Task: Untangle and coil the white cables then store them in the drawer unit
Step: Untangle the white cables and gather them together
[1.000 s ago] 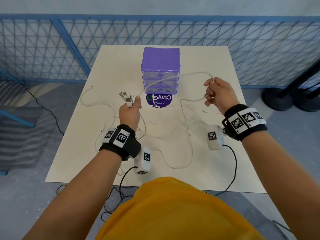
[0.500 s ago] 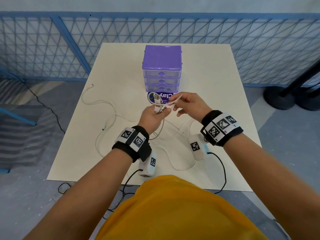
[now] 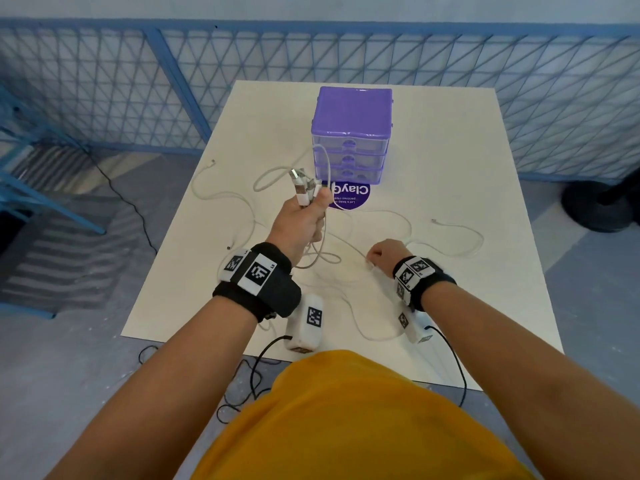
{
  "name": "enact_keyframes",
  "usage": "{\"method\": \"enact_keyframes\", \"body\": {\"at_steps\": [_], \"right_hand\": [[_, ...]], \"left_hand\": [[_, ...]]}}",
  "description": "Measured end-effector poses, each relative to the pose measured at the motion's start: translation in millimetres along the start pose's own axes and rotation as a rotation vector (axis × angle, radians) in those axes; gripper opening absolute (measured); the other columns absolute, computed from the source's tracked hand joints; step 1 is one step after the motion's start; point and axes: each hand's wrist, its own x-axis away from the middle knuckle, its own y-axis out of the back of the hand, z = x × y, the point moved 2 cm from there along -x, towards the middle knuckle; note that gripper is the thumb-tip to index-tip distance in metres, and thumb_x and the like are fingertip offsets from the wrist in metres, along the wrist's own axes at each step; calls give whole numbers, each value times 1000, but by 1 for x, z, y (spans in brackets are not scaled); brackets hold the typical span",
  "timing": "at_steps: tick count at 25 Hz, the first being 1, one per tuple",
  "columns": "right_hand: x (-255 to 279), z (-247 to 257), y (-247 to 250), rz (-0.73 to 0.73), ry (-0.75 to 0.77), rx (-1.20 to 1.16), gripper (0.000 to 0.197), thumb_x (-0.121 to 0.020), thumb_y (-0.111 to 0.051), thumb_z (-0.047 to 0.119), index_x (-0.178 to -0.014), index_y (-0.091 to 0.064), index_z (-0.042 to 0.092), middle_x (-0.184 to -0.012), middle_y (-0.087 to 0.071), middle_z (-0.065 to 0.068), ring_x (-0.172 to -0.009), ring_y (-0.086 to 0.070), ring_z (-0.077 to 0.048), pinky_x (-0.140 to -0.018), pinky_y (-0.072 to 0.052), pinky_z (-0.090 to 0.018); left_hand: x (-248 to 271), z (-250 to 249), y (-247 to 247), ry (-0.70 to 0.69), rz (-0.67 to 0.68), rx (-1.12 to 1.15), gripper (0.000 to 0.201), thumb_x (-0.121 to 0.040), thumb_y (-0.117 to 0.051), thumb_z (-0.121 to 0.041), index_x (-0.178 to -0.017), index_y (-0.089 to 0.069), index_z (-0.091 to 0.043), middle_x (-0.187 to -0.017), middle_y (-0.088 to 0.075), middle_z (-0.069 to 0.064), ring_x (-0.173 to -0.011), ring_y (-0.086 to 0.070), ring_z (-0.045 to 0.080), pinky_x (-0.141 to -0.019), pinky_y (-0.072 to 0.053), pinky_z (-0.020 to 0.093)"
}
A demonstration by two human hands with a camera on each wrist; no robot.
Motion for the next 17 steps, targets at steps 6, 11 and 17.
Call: {"method": "enact_keyframes", "body": {"at_steps": [6,11,17], "right_hand": [[3,8,-8,114,15,75,28,-87,-53,23,-109,-64,10,-119,-64,-11,-112,-56,-28,-97,-41,-32],[7,5,-17,-21,-31,360,29,-82,-53,31,-106,-65,19,-123,-50,-7,-114,-45,-28,-92,-42,-36],[2,9,-6,-91,-84,153,27,-88,-45,8,-108,-63,5,-119,-61,-14,-110,-56,-31,-94,-46,-35]], "left_hand": [[4,8,7,20,-42,47,23,-96,-42,-28,-77,-41,-16,-36,-25,-12,-35,-20,3,-41,-18,18],[7,9,8,13,-24,37,26,-96,-43,-28,-72,-44,-18,-37,-26,-13,-37,-20,4,-43,-19,20],[9,20,-1,56,48,-40,23,-95,-46,-25,-75,-45,-13,-33,-28,-10,-35,-20,3,-40,-19,17]]}}
